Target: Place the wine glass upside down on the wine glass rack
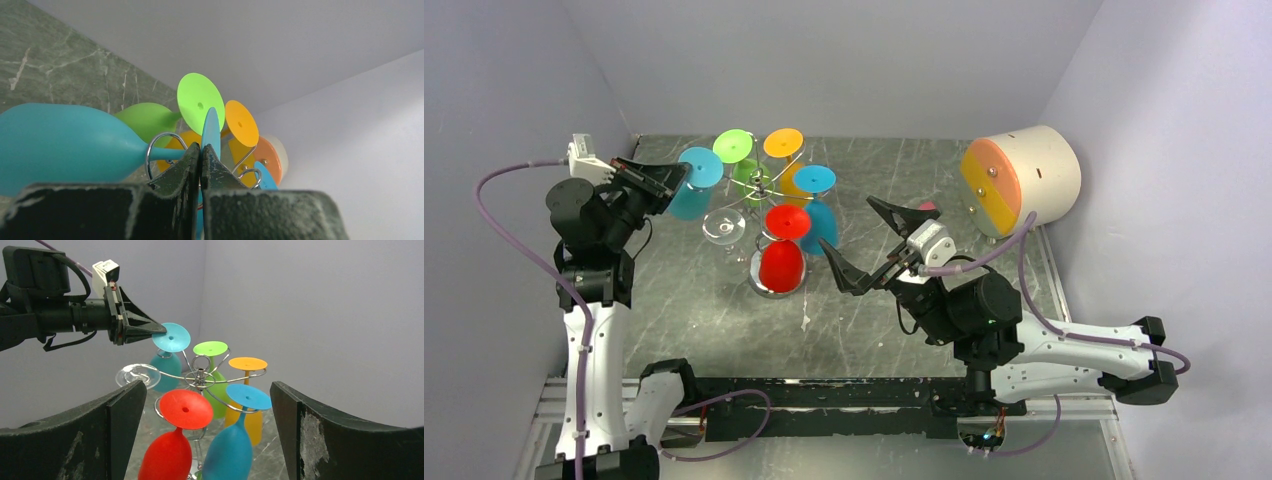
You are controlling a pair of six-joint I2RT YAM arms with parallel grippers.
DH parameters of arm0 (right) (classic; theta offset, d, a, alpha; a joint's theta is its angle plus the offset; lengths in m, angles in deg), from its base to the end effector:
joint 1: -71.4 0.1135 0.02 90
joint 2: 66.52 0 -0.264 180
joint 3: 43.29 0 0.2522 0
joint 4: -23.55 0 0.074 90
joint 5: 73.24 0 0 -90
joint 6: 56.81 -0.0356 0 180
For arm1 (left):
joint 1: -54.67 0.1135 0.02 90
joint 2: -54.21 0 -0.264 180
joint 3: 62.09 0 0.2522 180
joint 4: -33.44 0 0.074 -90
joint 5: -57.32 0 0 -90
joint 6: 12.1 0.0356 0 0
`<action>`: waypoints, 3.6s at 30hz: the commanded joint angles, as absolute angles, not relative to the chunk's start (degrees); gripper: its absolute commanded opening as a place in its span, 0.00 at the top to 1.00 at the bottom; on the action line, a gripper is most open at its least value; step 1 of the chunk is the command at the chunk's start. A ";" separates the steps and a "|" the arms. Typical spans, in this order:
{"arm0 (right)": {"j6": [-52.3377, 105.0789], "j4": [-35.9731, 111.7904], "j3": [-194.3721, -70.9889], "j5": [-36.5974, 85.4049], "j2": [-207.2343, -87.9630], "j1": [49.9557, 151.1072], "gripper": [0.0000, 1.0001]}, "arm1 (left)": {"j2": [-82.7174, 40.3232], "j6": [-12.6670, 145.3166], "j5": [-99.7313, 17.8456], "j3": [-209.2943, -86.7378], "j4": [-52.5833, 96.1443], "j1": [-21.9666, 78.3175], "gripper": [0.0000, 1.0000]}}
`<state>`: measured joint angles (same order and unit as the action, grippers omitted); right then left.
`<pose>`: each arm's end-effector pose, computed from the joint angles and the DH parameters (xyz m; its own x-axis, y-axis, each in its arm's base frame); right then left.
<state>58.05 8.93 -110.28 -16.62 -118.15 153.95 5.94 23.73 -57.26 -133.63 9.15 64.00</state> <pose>0.0439 0.1850 0.4391 0.3809 0.2054 -0.9015 -0.6680 0.7353 -0.1147 0.1823 0.0149 0.4083 -0.2235 -0.7839 -0.5793 0.1397 0.5624 -0.8150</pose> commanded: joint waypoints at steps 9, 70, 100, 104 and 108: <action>56.44 8.20 -110.73 -16.55 -118.23 154.17 0.00 | 9.06 22.18 -57.86 -133.23 8.34 64.43 0.93; 5.67 54.60 -112.97 -40.10 -113.90 154.16 0.00 | 23.51 42.13 -37.92 -138.40 -20.80 64.43 0.16; -11.91 81.76 -117.15 -40.98 -103.70 154.12 0.00 | 39.69 52.51 -58.86 -126.07 -20.69 58.89 0.01; -11.25 81.03 -116.88 -40.98 -103.94 154.12 0.00 | 39.92 52.69 -59.12 -127.32 -20.99 58.89 0.01; -11.53 81.82 -117.86 -40.72 -104.93 154.17 0.00 | 41.12 52.42 -58.22 -126.44 -20.62 58.89 0.01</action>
